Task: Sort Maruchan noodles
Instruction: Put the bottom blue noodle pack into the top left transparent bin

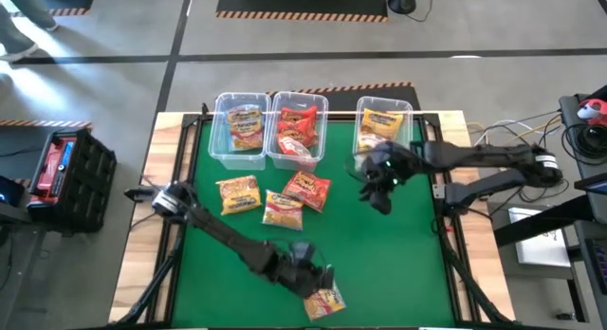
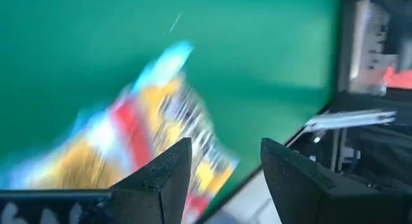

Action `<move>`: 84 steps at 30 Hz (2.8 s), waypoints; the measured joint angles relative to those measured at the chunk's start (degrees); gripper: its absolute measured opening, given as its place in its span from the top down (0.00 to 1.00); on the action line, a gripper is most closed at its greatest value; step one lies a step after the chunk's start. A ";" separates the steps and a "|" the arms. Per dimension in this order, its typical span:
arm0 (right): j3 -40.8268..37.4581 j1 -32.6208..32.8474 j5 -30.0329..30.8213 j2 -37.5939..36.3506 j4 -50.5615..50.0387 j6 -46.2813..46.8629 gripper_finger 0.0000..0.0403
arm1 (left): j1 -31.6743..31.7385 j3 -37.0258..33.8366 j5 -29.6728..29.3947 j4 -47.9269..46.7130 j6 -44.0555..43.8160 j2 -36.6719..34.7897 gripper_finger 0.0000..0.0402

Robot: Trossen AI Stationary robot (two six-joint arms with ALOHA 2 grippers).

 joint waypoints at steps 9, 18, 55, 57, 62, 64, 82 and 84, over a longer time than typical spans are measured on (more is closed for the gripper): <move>-14.92 11.93 -0.60 -6.50 26.50 18.50 0.72 | -5.18 0.09 0.97 -0.48 -11.18 1.25 0.58; -18.41 23.55 5.54 -4.42 38.21 28.22 0.72 | -5.75 0.11 0.99 -9.79 -13.55 1.27 0.58; -11.44 42.55 11.38 30.53 70.87 42.33 0.75 | -4.05 8.47 -8.02 -4.31 -17.57 14.92 0.58; -11.31 42.71 10.56 31.14 70.56 42.37 0.75 | -2.98 8.50 -9.11 -4.94 -17.62 14.99 0.58; -11.25 42.80 10.44 31.68 69.49 42.34 0.75 | -0.08 8.42 -9.79 -6.99 -15.84 14.98 0.58; -11.24 42.67 10.44 31.40 67.23 41.84 0.75 | 1.12 8.41 -9.83 -7.80 -15.36 14.95 0.58; -11.18 32.76 10.73 21.26 36.00 28.28 0.75 | 8.94 8.39 -9.87 -11.89 -11.61 14.82 0.58; -11.18 31.50 11.85 19.84 32.59 26.00 0.75 | 9.84 8.39 -10.24 -12.40 -11.57 14.74 0.58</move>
